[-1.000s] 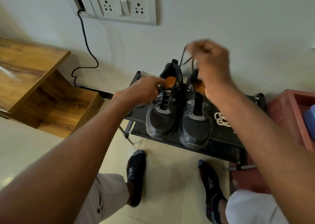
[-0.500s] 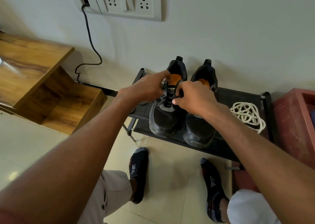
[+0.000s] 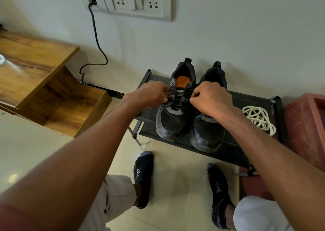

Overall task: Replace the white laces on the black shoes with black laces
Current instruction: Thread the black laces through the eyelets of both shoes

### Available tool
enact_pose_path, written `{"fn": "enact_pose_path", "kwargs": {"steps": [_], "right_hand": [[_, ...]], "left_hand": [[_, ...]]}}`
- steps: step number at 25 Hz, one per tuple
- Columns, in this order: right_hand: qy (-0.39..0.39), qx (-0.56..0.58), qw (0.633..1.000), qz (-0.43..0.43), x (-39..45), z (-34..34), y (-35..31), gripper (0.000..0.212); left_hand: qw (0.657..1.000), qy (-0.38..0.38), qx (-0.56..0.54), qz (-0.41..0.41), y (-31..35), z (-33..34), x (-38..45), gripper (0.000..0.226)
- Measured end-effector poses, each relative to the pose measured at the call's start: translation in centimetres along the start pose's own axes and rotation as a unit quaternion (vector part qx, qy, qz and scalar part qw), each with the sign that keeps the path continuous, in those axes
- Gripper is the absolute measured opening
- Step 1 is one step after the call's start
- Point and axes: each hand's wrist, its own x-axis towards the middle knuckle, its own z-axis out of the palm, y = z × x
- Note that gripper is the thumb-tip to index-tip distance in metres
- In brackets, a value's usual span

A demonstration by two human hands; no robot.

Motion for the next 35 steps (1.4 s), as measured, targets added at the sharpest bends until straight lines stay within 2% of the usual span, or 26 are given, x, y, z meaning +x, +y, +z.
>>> {"fn": "enact_pose_path", "kwargs": {"steps": [3, 5, 8, 10, 12, 14, 17, 20, 22, 24, 26, 27, 29, 30, 31, 34, 35], "right_hand": [[0.007, -0.009, 0.999, 0.035, 0.1, 0.0, 0.0, 0.017], [0.014, -0.022, 0.999, 0.046, 0.0, 0.1, -0.2, 0.021], [0.026, -0.012, 0.999, 0.02, 0.1, -0.5, 0.2, 0.018], [0.038, 0.092, 0.994, -0.032, 0.0, -1.4, 0.1, 0.018], [0.048, 0.246, 0.966, -0.059, -0.3, -2.6, -0.7, 0.017], [0.044, 0.363, 0.929, -0.055, -0.5, -3.5, -1.7, 0.014], [0.063, 0.466, 0.882, -0.024, -1.1, -4.2, -2.6, 0.016], [0.05, 0.569, 0.821, 0.003, -1.5, -4.6, -2.7, 0.019], [0.04, 0.582, 0.812, 0.009, -1.4, -4.4, -2.4, 0.018], [0.021, 0.585, 0.811, 0.014, -1.1, -4.2, -1.6, 0.02], [0.029, 0.594, 0.803, 0.035, -1.0, -4.3, -0.9, 0.023], [0.06, 0.56, 0.825, 0.044, -0.9, -4.3, -0.5, 0.023], [0.148, 0.384, 0.91, 0.039, -0.7, -3.8, 0.4, 0.02], [0.171, 0.325, 0.929, 0.041, -0.6, -3.6, 0.6, 0.02], [0.174, 0.327, 0.928, 0.042, -0.5, -3.4, 0.6, 0.019], [0.148, 0.481, 0.863, 0.025, -0.5, -3.4, 0.0, 0.004], [0.158, 0.467, 0.87, -0.006, -0.5, -3.5, 0.0, 0.01]], "left_hand": [[0.999, 0.026, 0.038, 0.008, 0.0, -0.2, -0.2, 0.013], [0.998, 0.039, 0.051, -0.003, 0.1, -0.3, -0.4, 0.003], [0.998, 0.033, 0.041, -0.019, 0.0, -0.8, -0.4, 0.007], [0.998, 0.051, -0.028, -0.038, 0.2, -1.6, -0.1, 0.013], [0.983, 0.099, -0.143, -0.053, 1.0, -2.7, 0.1, 0.024], [0.947, 0.136, -0.288, -0.044, 2.7, -3.7, -0.2, 0.028], [0.866, 0.089, -0.49, -0.041, 5.4, -4.7, -1.4, 0.046], [0.834, 0.037, -0.548, -0.051, 6.6, -4.5, -2.6, 0.053], [0.805, 0.015, -0.591, -0.048, 6.9, -4.2, -3.5, 0.052], [0.766, 0.011, -0.641, -0.048, 6.6, -3.7, -4.4, 0.039], [0.746, 0.028, -0.662, -0.062, 6.0, -3.3, -5.3, 0.025], [0.743, 0.046, -0.664, -0.073, 5.8, -3.0, -5.6, 0.021], [0.751, 0.097, -0.647, -0.09, 5.2, -2.7, -6.1, 0.018], [0.765, 0.12, -0.626, -0.092, 4.9, -2.7, -6.1, 0.017], [0.784, 0.132, -0.6, -0.09, 4.8, -2.6, -6.1, 0.015], [0.865, 0.099, -0.484, -0.083, 5.3, -2.3, -5.8, 0.01], [0.89, 0.064, -0.445, -0.079, 5.7, -2.2, -5.8, 0.008]]}}
